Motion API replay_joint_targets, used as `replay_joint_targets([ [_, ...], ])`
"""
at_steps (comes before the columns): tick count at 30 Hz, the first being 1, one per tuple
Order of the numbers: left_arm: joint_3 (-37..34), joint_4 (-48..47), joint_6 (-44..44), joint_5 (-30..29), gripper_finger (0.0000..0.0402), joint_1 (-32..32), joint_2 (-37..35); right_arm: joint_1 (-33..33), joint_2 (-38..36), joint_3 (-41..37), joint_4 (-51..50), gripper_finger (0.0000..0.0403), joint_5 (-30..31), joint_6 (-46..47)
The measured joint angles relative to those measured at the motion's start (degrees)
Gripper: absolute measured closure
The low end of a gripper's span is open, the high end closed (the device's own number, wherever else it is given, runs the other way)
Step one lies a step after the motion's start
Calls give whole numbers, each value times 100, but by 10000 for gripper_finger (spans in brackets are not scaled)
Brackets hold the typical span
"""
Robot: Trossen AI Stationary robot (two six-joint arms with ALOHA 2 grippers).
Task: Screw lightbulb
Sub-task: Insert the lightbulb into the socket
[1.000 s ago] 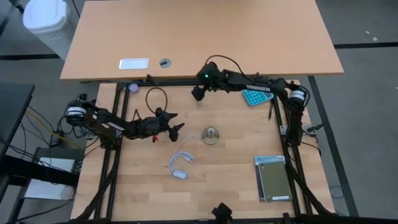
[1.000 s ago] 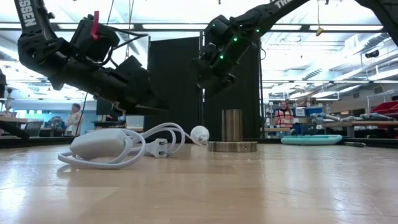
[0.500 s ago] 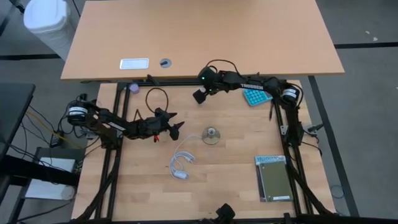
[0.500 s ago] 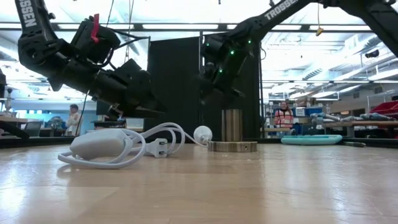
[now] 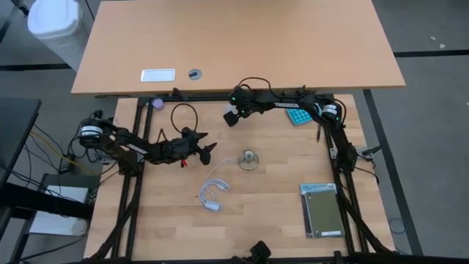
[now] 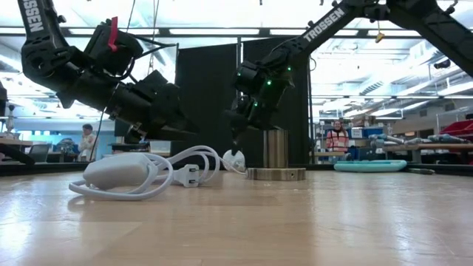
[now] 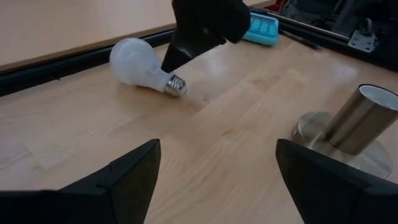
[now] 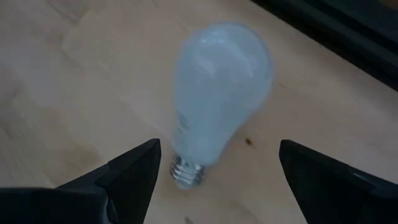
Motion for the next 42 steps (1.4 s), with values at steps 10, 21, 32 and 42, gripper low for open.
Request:
replay_joint_targets([
  [10,2,9,42,3,78,0,0,259,0,4,229,74,-173,-380],
  [21,2,221,35,4,78,0,0,476,0,4,299,85,479,-523],
  [32,2,257,39,9,78,0,0,537,58,9,707,88,654,-768],
  [42,4,81,49,13,78,0,-2,738,699,442,588,88,1574,-1182],
])
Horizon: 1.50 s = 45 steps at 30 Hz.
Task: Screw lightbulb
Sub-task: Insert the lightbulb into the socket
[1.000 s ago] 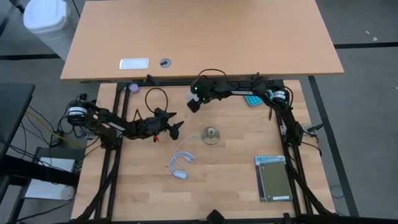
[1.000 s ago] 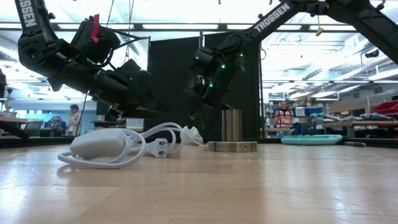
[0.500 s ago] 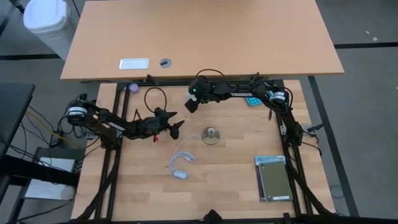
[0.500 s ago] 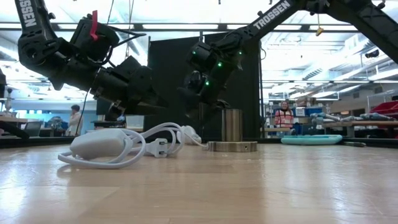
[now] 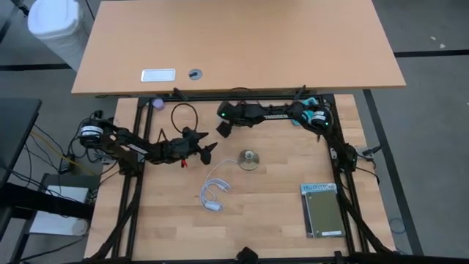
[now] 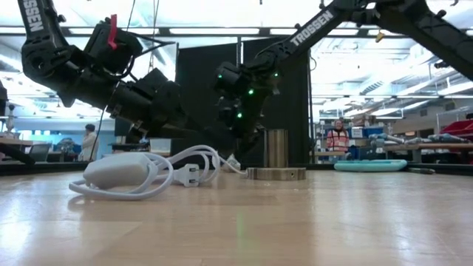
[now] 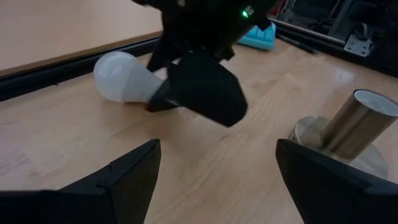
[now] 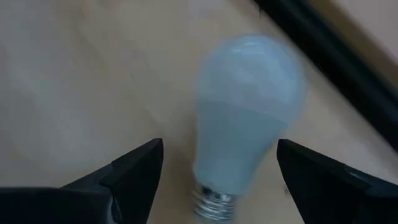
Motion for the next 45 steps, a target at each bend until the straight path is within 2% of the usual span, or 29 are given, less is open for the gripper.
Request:
replay_joint_targets([
  [4,0,-50,12,-2,78,0,-2,14,109,287,-151,88,194,7],
  [15,0,-33,25,-2,78,0,-2,-81,134,424,-991,96,-387,120],
  [24,0,-14,25,-2,78,0,-2,-96,134,424,-945,101,-504,-240],
  [34,0,-15,25,-2,78,0,-2,-122,134,424,-1057,201,-415,-495],
  [45,0,-19,25,-2,78,1,-2,-119,134,424,-1066,265,-292,-659],
])
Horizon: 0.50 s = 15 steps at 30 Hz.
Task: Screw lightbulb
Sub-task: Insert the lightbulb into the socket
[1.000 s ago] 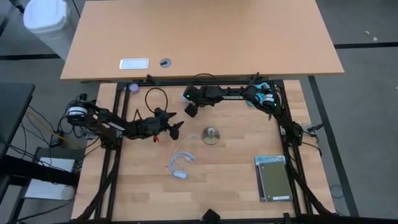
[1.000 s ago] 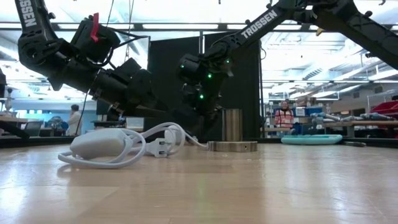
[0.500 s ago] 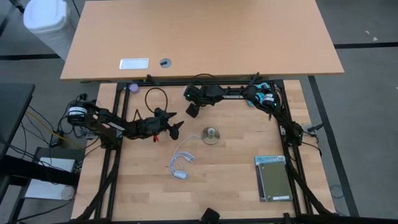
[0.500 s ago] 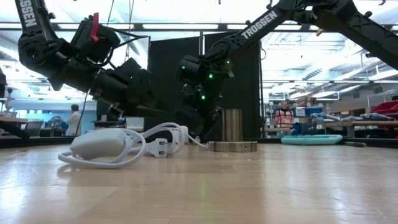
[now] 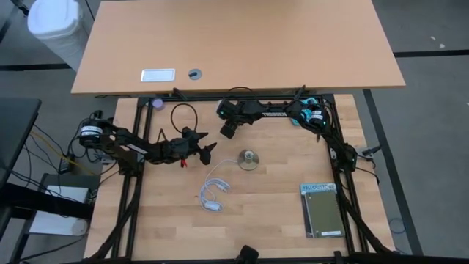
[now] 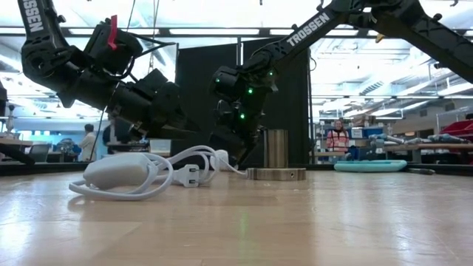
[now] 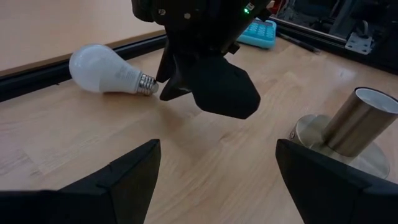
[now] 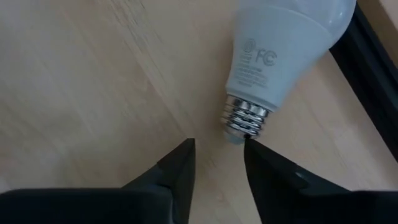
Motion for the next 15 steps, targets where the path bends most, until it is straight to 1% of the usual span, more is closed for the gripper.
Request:
replay_joint_targets([
  [6,0,-13,0,0,78,1,0,20,-121,6,16,320,-11,-137],
  [10,0,-186,2,-1,78,-1,0,-1,-256,9,-215,355,-318,-98],
  [11,-1,-256,1,-2,78,-1,-5,-15,-283,5,-374,359,-438,-98],
  [13,-2,-269,2,-17,78,0,-10,-24,-318,4,-362,357,-640,-73],
  [15,-2,-233,2,-24,78,-1,-13,-31,-345,4,-404,341,-818,-135],
])
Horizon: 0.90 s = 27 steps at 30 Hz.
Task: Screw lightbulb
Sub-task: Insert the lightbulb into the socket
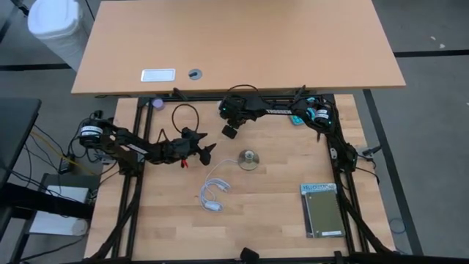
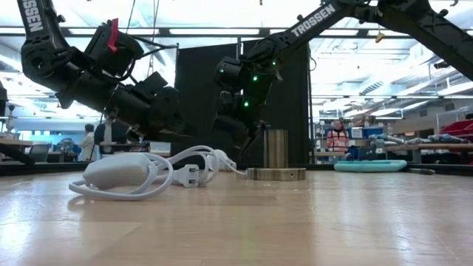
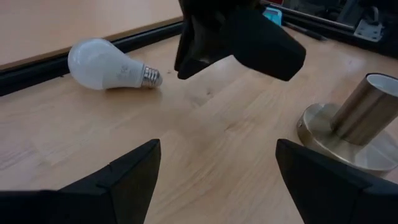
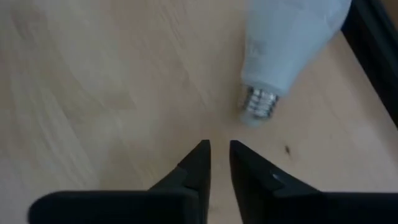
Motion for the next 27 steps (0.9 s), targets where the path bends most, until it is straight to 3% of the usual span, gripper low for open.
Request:
replay_joint_targets([
  [4,0,7,0,-6,78,0,0,0,-4,0,48,273,56,71],
  [7,0,-3,11,-13,78,0,0,2,-4,60,-17,208,206,851],
  [9,0,-12,13,-15,78,1,0,12,0,278,-329,169,1,1471],
  [12,0,-46,17,-15,78,1,0,175,-13,599,-627,131,-261,1550],
  [15,0,-99,20,-17,78,1,-2,505,-21,892,-1195,123,-151,1469],
  [21,0,-226,24,-17,78,1,-2,1060,-107,999,-1371,139,23,1304],
  [24,0,-210,24,-17,78,2,-4,1274,-103,972,-1131,149,717,1287],
  [27,0,-165,25,-17,78,1,-5,1345,-105,727,-139,158,1297,1221],
])
